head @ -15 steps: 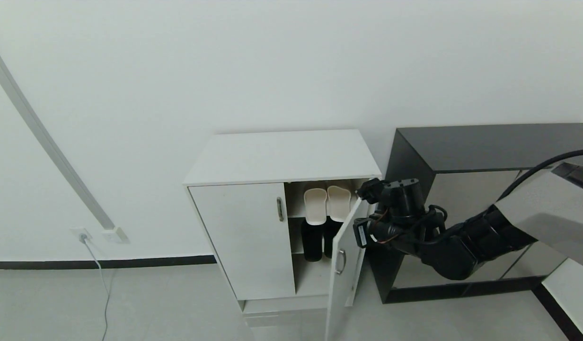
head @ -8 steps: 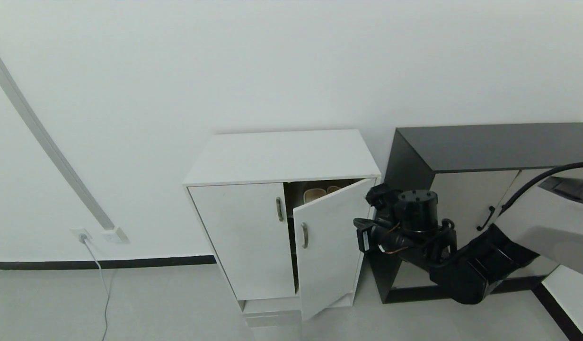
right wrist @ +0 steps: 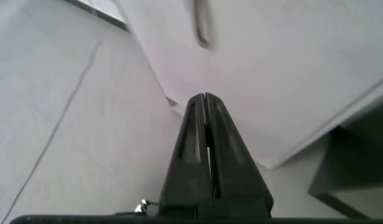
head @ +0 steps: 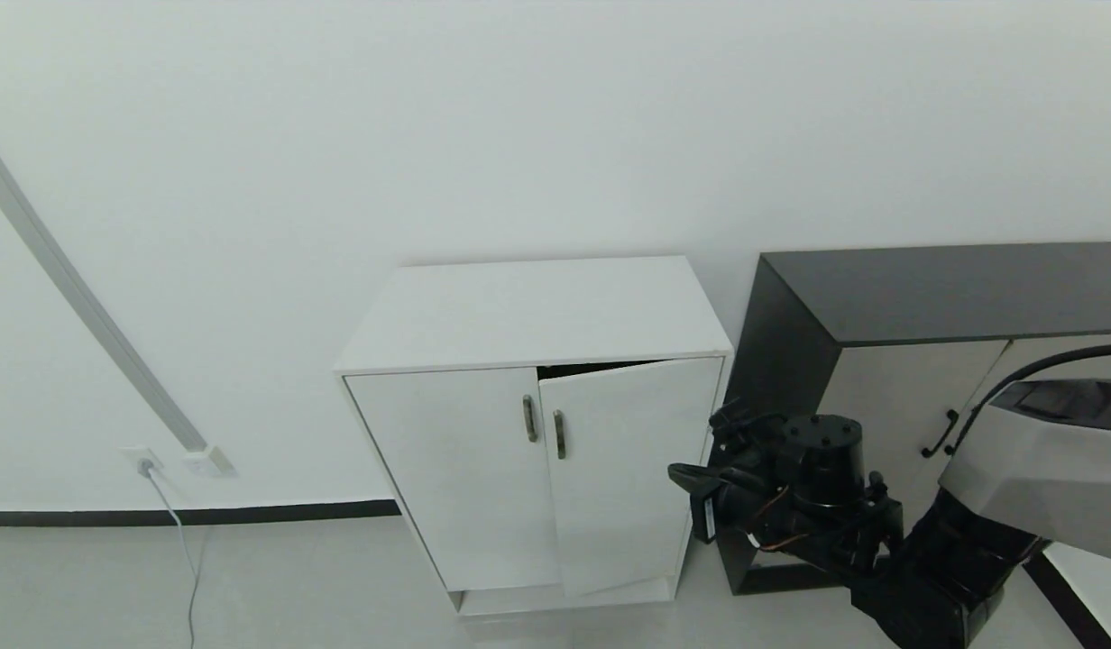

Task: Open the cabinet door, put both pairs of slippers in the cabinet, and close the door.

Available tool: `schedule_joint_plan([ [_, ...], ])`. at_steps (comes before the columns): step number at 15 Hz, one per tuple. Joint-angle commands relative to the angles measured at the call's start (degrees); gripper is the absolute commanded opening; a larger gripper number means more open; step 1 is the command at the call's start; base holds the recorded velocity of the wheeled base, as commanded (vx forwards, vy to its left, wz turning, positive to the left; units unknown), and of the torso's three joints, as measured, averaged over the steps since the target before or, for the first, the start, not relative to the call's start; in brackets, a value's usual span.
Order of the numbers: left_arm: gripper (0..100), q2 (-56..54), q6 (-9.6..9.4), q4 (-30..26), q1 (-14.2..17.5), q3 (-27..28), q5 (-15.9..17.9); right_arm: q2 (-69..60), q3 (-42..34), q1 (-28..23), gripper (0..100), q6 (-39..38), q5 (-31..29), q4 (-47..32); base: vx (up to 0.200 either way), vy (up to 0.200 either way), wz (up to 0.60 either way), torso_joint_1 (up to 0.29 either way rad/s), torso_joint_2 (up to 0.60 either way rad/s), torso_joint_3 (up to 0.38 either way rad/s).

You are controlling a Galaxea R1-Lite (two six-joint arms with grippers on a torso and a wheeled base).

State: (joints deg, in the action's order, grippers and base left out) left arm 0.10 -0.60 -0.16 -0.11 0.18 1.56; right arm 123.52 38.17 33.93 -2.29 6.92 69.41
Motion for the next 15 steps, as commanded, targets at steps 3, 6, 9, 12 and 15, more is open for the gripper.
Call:
schedule_joint_plan([
  [3,0,-0.01,-0.02,-0.02,0.02,-0.01,0.02,4.37,0.42,2.02,0,0.01,0.02,2.92,0.0,0.0,0.0,0.0,0.0,0.0],
  [6,0,-0.01,-0.02,-0.02,0.02,-0.01,0.02,8.15,6.22,2.11,0,0.01,-0.42,2.83,0.0,0.0,0.0,0.0,0.0,0.0],
  [9,0,-0.01,-0.02,-0.02,0.02,-0.01,0.02,12.01,14.3,1.58,0,-0.08,-4.29,0.2,0.0,0.0,0.0,0.0,0.0,0.0],
  [12,0,-0.01,-0.02,-0.02,0.02,-0.09,0.02,13.86,21.07,0.35,0,-0.08,-5.34,-4.99,0.0,0.0,0.0,0.0,0.0,0.0],
  [15,0,-0.01,0.07,-0.02,0.02,-0.01,-0.07,15.62,26.17,-0.62,0,-0.08,-7.54,-7.98,0.0,0.0,0.0,0.0,0.0,0.0],
])
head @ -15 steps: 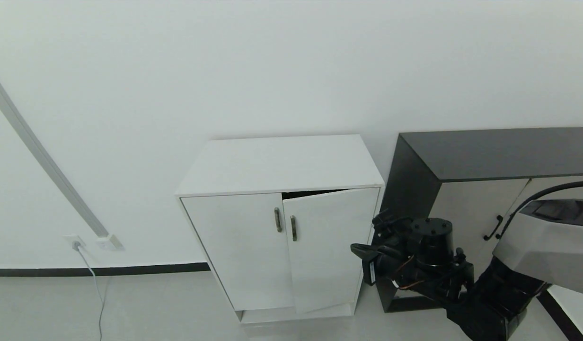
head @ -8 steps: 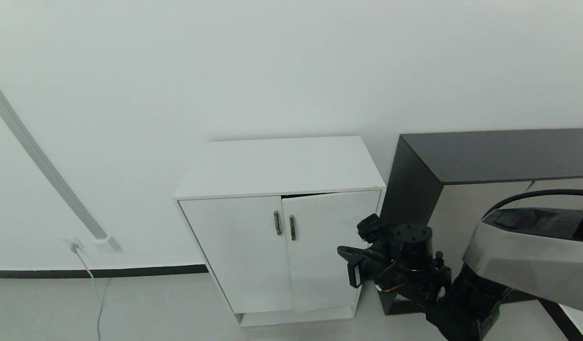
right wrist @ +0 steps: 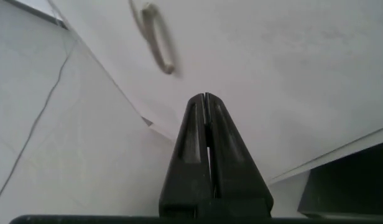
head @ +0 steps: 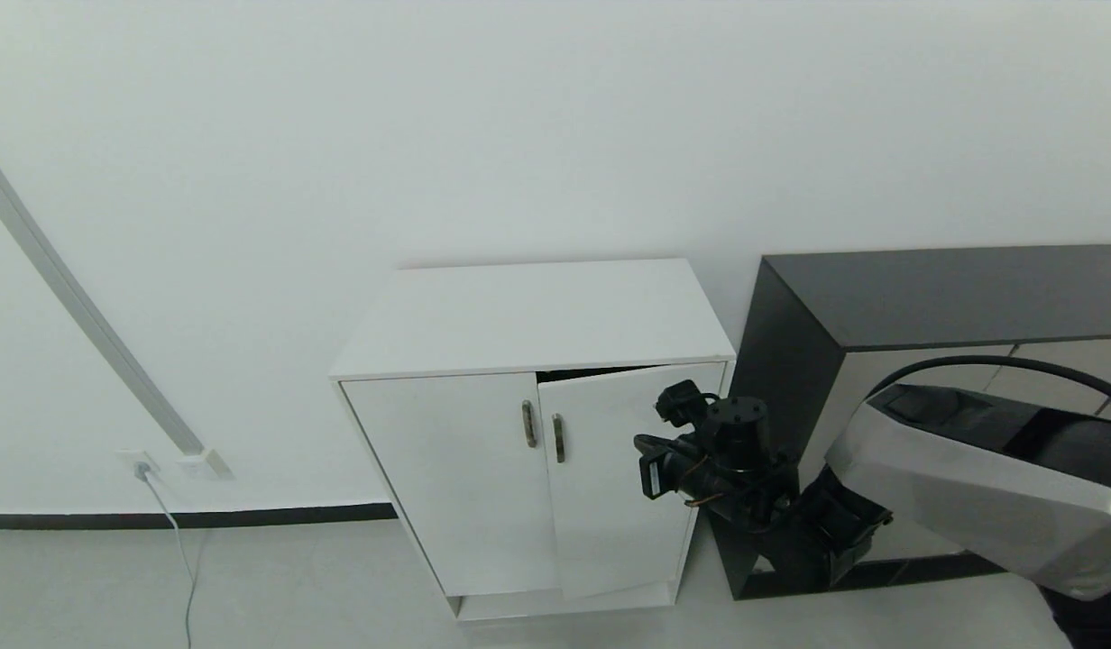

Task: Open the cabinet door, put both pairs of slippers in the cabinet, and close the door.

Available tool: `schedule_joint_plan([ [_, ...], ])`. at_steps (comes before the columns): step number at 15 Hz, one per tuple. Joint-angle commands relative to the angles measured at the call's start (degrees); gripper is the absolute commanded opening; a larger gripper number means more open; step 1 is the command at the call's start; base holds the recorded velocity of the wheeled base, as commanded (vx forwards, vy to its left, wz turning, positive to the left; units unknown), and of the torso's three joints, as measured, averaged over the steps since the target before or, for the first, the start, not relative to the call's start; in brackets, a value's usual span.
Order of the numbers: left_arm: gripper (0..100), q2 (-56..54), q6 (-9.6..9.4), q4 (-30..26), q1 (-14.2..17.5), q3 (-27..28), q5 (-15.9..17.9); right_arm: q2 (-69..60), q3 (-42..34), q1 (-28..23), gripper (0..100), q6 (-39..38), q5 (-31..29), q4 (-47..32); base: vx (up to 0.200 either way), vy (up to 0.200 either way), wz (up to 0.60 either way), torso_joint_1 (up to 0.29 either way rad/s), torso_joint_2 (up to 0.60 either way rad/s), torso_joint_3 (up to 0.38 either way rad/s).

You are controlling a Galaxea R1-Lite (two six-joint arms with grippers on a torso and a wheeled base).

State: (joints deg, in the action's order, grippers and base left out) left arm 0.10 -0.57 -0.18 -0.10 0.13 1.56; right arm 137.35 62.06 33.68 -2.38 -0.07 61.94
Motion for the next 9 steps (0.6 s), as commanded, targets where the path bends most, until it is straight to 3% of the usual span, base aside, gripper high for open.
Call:
schedule_joint_plan([
  [1,0,-0.01,0.05,0.01,0.01,0.04,-0.07,2.66,3.68,-0.64,0,0.0,-0.98,-0.77,0.0,0.0,0.0,0.0,0.0,0.0],
  [9,0,-0.01,0.05,0.01,0.01,0.04,-0.07,5.91,11.06,-3.18,0,0.0,-1.16,-2.61,0.0,0.0,0.0,0.0,0.0,0.0],
])
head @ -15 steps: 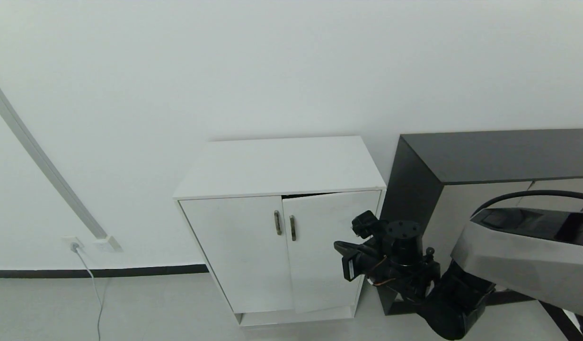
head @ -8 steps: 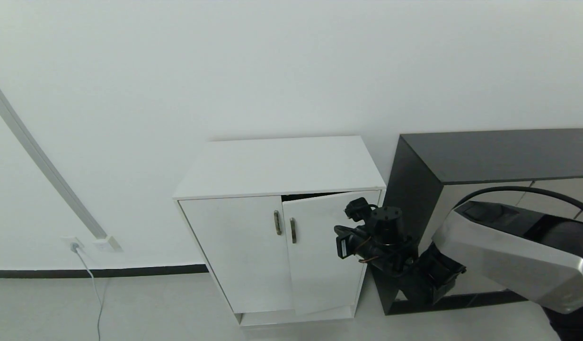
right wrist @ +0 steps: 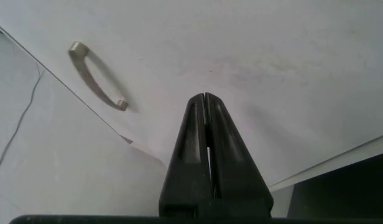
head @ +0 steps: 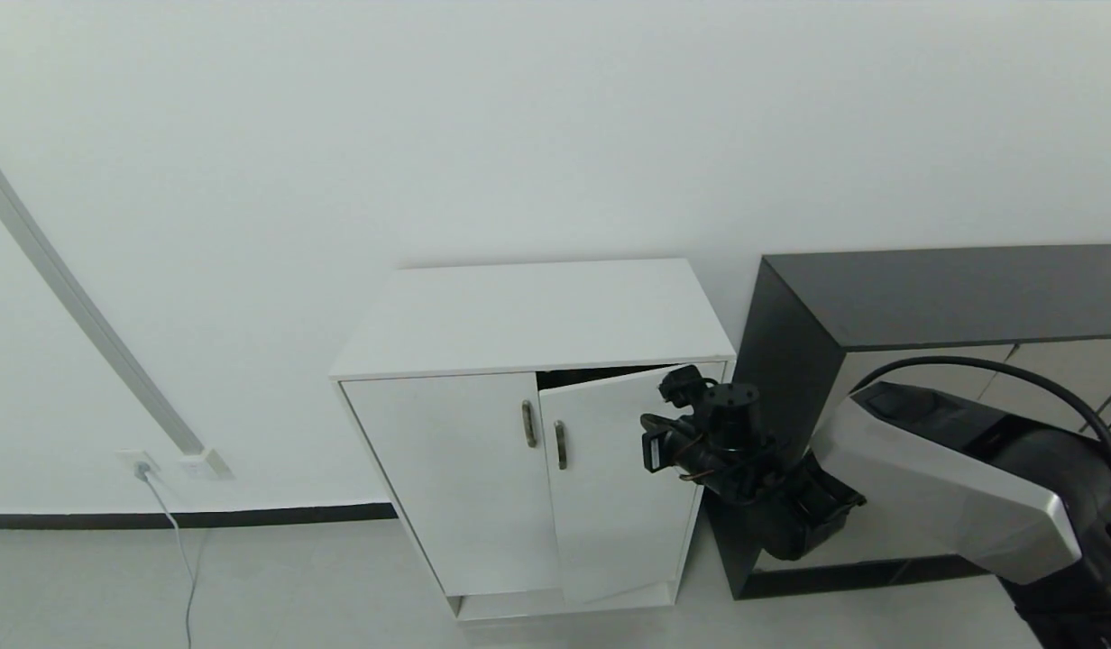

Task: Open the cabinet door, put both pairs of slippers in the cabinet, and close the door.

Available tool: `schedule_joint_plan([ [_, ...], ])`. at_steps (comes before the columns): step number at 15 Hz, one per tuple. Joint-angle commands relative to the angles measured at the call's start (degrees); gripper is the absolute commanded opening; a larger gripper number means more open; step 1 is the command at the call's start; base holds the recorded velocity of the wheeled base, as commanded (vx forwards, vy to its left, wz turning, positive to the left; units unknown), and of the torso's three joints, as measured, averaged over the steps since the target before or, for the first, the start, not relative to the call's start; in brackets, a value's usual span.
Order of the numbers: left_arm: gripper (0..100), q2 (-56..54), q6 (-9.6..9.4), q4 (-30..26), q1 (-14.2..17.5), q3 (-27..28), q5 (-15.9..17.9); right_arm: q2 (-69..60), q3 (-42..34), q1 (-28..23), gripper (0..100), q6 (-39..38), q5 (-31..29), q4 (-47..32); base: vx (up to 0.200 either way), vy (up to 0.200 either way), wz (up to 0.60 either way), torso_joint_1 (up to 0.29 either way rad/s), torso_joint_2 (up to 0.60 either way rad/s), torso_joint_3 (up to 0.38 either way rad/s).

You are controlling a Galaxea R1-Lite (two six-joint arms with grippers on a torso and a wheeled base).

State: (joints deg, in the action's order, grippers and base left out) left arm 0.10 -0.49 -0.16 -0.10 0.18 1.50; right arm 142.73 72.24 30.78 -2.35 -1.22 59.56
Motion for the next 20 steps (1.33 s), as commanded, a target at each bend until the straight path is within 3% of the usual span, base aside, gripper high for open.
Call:
schedule_joint_plan([
  [1,0,-0.01,0.05,-0.02,0.01,-0.01,-0.01,0.89,1.67,-0.55,0,-0.02,-0.01,-0.24,0.0,0.0,0.0,0.0,0.0,0.0],
  [20,0,-0.01,0.05,-0.02,0.01,-0.01,-0.01,4.14,14.24,-2.66,0,0.16,-1.15,-9.03,0.0,0.0,0.0,0.0,0.0,0.0],
])
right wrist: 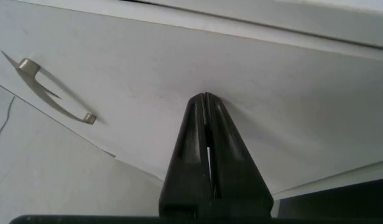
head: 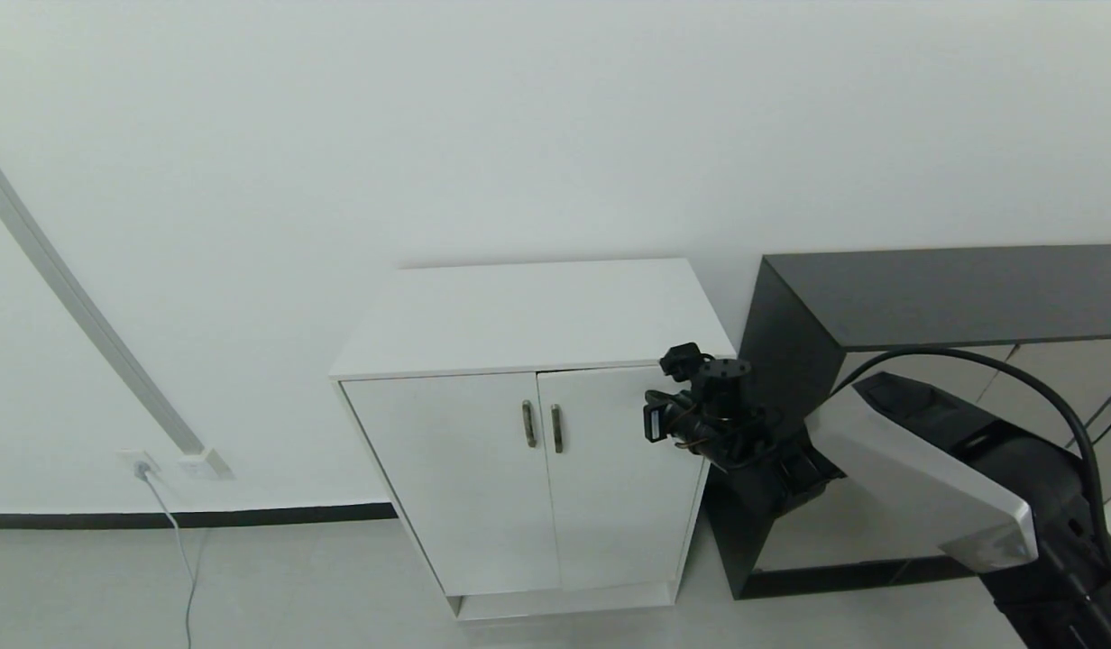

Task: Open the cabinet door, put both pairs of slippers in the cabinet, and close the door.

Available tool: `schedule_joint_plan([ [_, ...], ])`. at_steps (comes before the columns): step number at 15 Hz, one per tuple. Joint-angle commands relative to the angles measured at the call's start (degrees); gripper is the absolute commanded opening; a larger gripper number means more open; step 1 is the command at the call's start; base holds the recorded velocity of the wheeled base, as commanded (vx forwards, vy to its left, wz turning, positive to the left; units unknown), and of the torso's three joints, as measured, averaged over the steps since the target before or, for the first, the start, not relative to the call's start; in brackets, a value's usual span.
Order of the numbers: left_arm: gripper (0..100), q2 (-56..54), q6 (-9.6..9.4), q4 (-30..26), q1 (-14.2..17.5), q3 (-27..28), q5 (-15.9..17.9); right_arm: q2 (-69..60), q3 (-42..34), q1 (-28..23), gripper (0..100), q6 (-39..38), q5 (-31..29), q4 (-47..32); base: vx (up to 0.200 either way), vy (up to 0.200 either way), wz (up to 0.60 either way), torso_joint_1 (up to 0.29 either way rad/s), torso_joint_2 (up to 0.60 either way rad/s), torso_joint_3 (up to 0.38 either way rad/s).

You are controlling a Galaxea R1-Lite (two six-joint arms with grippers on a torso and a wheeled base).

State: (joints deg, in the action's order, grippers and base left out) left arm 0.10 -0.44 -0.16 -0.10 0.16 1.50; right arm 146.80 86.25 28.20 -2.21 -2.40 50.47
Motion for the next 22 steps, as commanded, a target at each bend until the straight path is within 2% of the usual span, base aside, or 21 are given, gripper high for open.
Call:
schedule_joint_plan([
  [1,0,-0.01,0.0,-0.02,0.01,0.02,-0.01,0.07,0.32,-0.07,0,0.1,0.03,-0.02,0.0,0.0,0.0,0.0,0.0,0.0],
  [13,0,-0.01,0.0,-0.02,0.01,0.02,-0.01,0.15,1.38,-0.25,0,0.27,-0.32,-0.11,0.0,0.0,0.0,0.0,0.0,0.0],
  [16,0,-0.01,0.18,-0.02,0.01,0.02,-0.01,-3.19,-4.25,-0.25,0,-0.08,-1.73,2.44,0.0,0.0,0.0,0.0,0.0,0.0],
  [22,0,-0.01,0.26,-0.02,0.01,0.02,-0.01,-15.58,-23.49,-3.24,0,-0.08,-1.91,11.49,0.0,0.0,0.0,0.0,0.0,0.0],
])
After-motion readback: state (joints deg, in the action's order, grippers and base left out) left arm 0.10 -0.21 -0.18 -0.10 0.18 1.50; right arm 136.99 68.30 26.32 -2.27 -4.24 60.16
